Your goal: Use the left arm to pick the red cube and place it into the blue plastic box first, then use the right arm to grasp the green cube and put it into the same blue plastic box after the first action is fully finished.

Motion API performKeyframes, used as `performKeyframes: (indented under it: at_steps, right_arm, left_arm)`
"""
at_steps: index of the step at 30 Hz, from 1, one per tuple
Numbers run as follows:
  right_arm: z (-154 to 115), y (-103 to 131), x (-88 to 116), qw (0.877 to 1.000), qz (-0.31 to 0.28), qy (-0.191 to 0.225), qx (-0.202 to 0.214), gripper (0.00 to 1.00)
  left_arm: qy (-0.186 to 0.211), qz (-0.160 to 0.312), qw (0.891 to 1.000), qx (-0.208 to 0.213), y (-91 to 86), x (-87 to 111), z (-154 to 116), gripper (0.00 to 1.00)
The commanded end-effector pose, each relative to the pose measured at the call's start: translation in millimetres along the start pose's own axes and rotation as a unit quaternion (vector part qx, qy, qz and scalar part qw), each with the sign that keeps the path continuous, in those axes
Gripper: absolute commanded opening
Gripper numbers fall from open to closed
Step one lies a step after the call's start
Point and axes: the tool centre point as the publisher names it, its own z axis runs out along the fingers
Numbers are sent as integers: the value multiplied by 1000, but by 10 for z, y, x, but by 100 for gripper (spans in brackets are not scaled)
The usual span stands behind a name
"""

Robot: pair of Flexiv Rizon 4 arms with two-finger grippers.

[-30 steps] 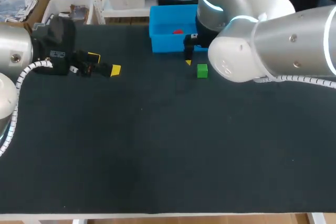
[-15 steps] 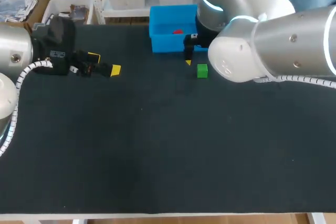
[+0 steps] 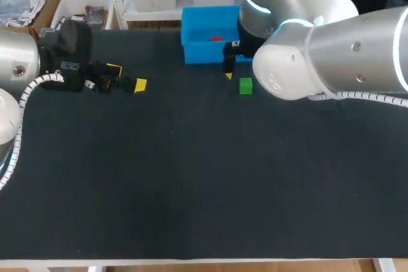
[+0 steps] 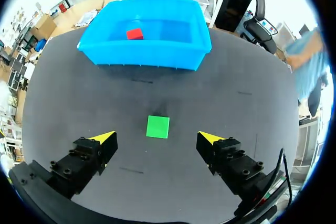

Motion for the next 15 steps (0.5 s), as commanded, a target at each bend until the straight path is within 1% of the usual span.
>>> performKeyframes:
  at_steps: [1,11,12,13,15]
  right_arm:
    - [-9,-2,21,1000,1,-3,1,100]
    - [-9,-2,21,1000,1,-3,1,100]
    - [-312,134,59,994,-24,-62,-81,100]
    - [-549,256,86,978,-52,-124,-160,100]
    - [-492,247,63,978,-56,-128,-157,100]
  left_arm:
    - [-5,1,1000,2,7,23,-7,100]
    - [-5,1,1000,2,7,23,-7,100]
    - [-5,1,1000,2,7,23,-7,100]
    - [-5,1,1000,2,7,23,-7,100]
    - [-5,1,1000,2,7,23,-7,100]
